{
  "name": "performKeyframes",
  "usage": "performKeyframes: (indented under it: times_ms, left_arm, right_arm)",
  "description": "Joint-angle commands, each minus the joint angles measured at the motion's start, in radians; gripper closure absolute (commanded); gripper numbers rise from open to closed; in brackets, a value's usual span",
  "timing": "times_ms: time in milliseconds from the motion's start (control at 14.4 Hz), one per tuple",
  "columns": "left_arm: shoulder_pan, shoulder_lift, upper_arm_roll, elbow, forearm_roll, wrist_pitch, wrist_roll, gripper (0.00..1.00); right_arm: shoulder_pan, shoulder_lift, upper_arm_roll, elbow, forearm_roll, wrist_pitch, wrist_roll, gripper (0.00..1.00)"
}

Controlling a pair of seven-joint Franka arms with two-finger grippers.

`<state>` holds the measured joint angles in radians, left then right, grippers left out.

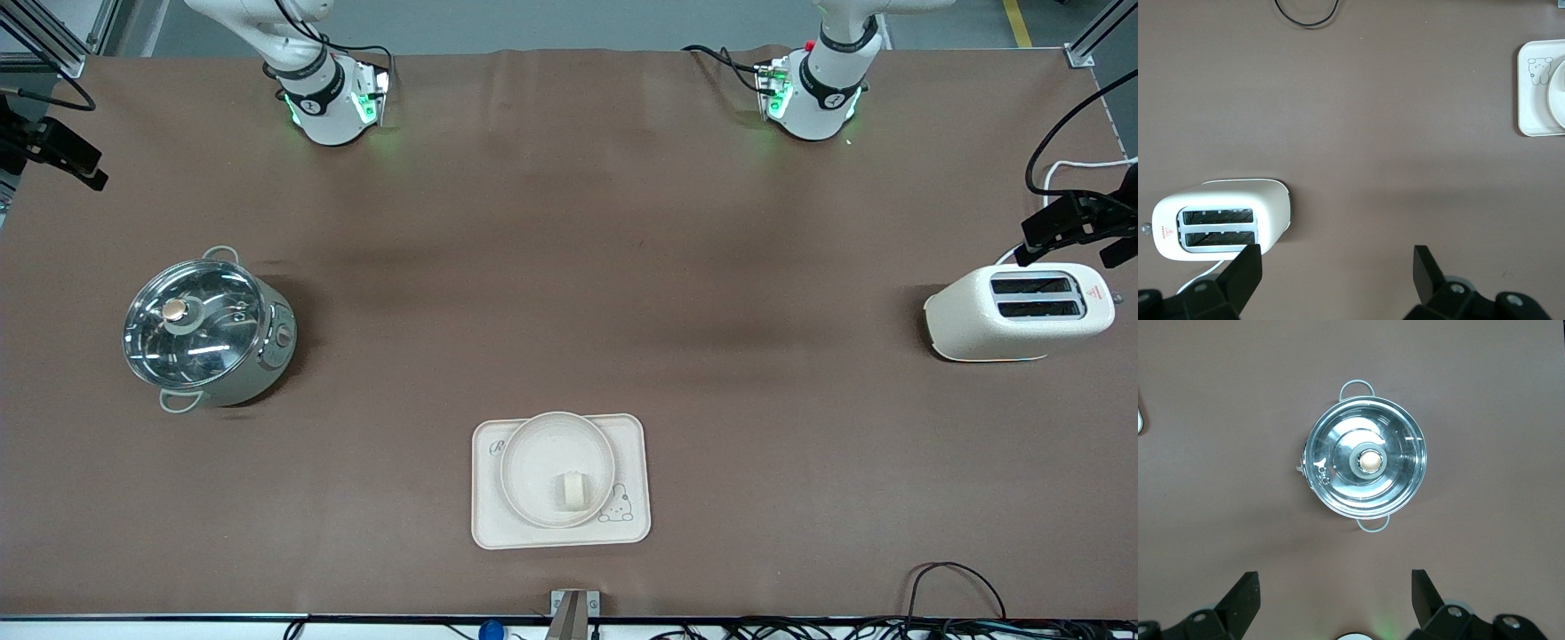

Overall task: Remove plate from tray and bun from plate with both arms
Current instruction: 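Reach the right gripper past the pot to the white plate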

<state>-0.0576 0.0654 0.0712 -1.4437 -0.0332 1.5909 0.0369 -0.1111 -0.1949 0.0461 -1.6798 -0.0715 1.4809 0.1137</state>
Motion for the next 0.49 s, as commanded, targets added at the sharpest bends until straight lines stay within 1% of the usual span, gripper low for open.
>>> performKeyframes:
  times_ms: [0, 139, 417]
  left_arm:
    - [-0.001, -0.019, 0.004, -0.017, 0.001, 0.012, 0.026, 0.00]
    - [0.004, -0.004, 0.004, -0.001, 0.004, 0.011, 0.032, 0.00]
    - [0.001, -0.009, -0.001, -0.006, 0.001, 0.006, 0.026, 0.00]
  right_arm:
    - [-0.024, -0.043, -0.002, -0.040, -0.008, 0.006, -0.031, 0.00]
    - [-0.022, -0.041, -0.006, -0.038, -0.005, 0.010, -0.031, 0.00]
    - [-0.018, -0.040, -0.006, -0.038, -0.004, 0.010, -0.029, 0.00]
